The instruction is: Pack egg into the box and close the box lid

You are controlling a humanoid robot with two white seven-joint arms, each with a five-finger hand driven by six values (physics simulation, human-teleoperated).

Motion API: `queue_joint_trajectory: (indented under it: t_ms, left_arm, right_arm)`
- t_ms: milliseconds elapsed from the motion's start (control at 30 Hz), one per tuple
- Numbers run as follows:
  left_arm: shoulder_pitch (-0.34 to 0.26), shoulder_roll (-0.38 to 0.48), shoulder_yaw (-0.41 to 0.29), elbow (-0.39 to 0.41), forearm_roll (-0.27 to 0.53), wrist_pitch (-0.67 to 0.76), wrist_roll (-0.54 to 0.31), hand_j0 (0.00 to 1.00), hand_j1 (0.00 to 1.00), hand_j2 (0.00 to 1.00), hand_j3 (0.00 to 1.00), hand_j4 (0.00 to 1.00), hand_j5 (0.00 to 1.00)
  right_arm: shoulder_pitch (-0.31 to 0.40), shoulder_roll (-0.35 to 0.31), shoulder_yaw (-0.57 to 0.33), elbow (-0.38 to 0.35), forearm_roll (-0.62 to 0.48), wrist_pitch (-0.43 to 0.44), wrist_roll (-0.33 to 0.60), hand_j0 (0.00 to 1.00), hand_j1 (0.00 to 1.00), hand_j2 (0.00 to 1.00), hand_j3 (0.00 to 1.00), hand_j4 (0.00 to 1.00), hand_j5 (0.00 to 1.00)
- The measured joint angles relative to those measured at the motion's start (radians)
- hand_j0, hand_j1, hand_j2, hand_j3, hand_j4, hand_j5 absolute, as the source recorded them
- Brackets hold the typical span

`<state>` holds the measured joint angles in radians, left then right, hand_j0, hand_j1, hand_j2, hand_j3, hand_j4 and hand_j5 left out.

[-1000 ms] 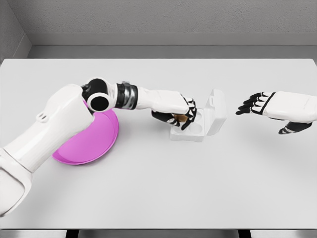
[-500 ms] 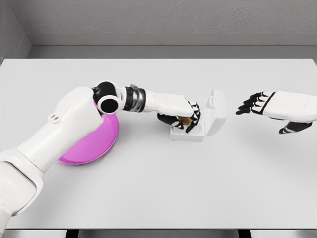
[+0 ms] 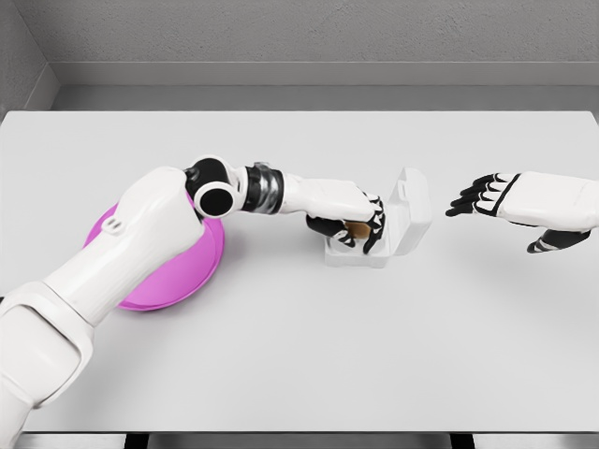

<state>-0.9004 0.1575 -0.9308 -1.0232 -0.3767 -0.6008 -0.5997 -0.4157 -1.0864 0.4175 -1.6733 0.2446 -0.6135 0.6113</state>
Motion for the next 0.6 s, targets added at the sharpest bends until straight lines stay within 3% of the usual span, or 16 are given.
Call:
queue_joint_trajectory:
  t_ms: [33,267,600]
  left_arm:
    - [-0.002,0.002,-0.001,-0.001,-0.001,-0.002,-0.001,0.47,0.47,0.47,0.47,0.47,0.47]
    - [-0.002,0.007,-0.002,-0.005,0.020,-0.004,-0.003,0.76,0.76,0.76,0.76,0.76,0.76]
    - [-0.002,0.019,-0.006,-0.010,0.060,-0.007,-0.014,0.97,0.97,0.97,0.97,0.97,0.97]
  right_arm:
    - [0.000,0.000,0.000,0.000,0.000,0.000,0.000,1.00,1.00,1.00,1.00,1.00,1.00]
    - [0.000,0.000,0.000,0.000,0.000,0.000,0.000,1.00,1.00,1.00,1.00,1.00,1.00]
    - [0.000,-0.001,0.000,-0.002,0.000,0.000,0.000,1.00,1.00,1.00,1.00,1.00,1.00]
